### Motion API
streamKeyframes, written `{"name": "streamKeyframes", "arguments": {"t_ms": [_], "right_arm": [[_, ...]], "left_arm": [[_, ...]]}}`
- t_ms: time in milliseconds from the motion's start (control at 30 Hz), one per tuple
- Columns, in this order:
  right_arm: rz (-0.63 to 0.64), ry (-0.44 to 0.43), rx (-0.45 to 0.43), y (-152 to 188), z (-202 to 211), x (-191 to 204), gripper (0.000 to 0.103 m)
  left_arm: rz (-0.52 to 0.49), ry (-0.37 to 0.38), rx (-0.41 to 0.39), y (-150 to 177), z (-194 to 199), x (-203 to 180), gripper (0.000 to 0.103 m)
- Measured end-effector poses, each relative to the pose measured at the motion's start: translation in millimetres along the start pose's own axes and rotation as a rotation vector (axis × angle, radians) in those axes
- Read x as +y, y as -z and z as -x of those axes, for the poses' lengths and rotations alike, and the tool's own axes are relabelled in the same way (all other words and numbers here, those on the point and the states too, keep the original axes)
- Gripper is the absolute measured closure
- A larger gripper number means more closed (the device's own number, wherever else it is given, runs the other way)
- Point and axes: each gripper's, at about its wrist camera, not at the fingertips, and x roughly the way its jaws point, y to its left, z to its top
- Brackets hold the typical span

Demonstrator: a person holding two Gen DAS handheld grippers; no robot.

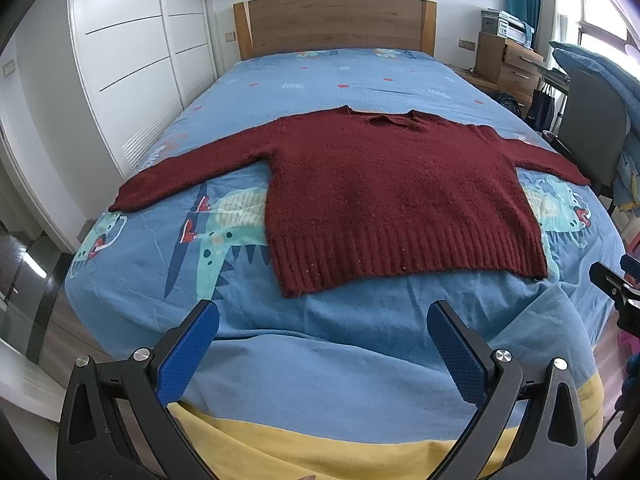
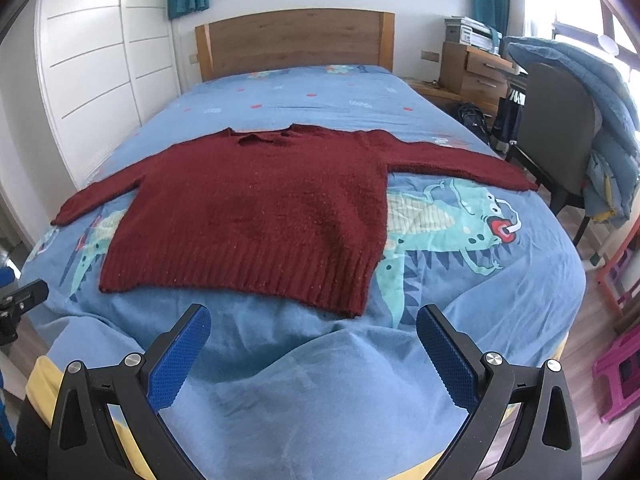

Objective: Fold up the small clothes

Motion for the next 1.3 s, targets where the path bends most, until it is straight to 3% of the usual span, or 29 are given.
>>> {"name": "streamKeyframes", "arguments": {"t_ms": [767,1133,1300], "right_arm": [[-0.02,0.002,-0.004,-5.0,-3.6,-4.7,0.0],[-0.004,-0.006,-0.04,-6.6,12.1,6.3,0.0],[-0.016,-0.004,-0.077,-10.6,25.8,7.1,0.0]], "left_arm": [[0.06,0.067,0.05,-2.0,2.3,16.7,0.001],[0.153,0.082,0.027,0.1,18.6,41.7,0.001],[0.21,0.106,-0.022,3.0,28.4,57.7,0.001]]}}
